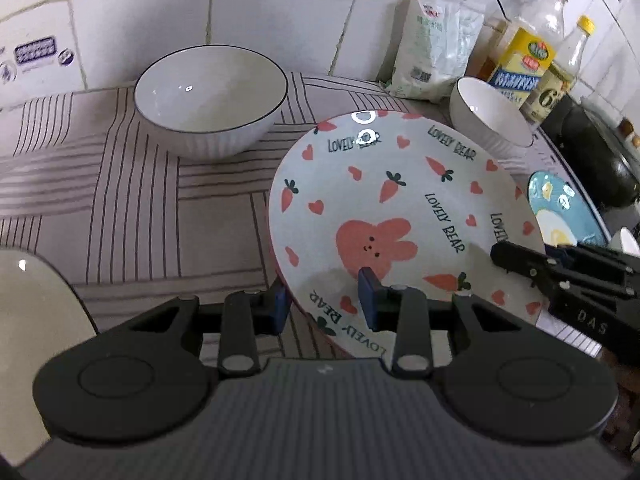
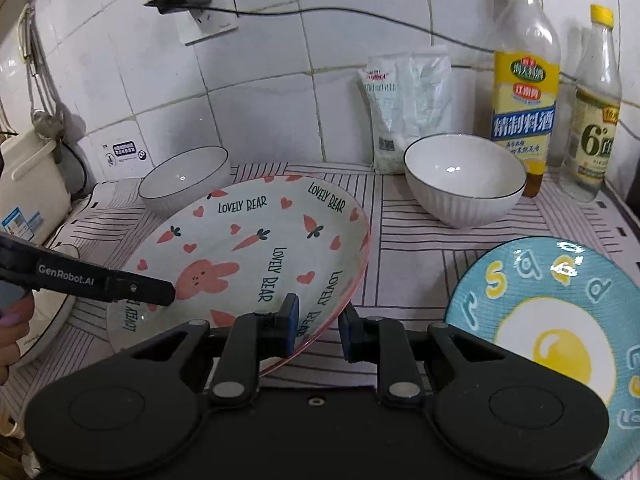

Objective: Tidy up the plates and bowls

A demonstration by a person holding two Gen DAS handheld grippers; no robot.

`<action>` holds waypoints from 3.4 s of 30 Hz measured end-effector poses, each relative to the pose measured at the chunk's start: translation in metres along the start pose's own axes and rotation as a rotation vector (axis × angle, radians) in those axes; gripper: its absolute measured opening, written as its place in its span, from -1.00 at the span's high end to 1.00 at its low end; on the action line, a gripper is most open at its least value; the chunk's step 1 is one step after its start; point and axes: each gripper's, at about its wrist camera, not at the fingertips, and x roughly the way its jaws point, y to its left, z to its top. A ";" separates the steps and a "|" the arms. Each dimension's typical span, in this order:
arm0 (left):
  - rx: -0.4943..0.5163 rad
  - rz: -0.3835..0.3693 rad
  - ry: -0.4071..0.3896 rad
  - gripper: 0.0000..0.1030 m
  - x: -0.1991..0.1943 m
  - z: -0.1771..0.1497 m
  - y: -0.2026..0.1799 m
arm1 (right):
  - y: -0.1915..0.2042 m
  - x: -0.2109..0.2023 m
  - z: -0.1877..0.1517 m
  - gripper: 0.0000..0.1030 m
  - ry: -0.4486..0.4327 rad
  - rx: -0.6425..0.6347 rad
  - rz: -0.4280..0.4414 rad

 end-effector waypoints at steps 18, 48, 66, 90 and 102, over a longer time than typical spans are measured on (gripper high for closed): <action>-0.021 0.082 0.100 0.21 0.013 0.003 -0.004 | 0.020 0.017 0.004 0.15 0.084 -0.066 -0.148; 0.081 0.144 0.094 -0.57 -0.160 -0.031 0.002 | 0.104 -0.117 0.037 -0.76 -0.006 0.004 -0.015; -0.006 0.243 0.032 -0.70 -0.232 -0.071 0.087 | 0.197 -0.120 0.019 -0.76 -0.014 -0.144 0.175; -0.174 0.267 0.033 -0.63 -0.156 -0.099 0.201 | 0.245 0.019 -0.021 -0.52 0.107 -0.178 0.292; -0.203 0.243 0.102 -0.31 -0.130 -0.100 0.217 | 0.248 0.053 -0.025 -0.26 0.188 -0.031 0.294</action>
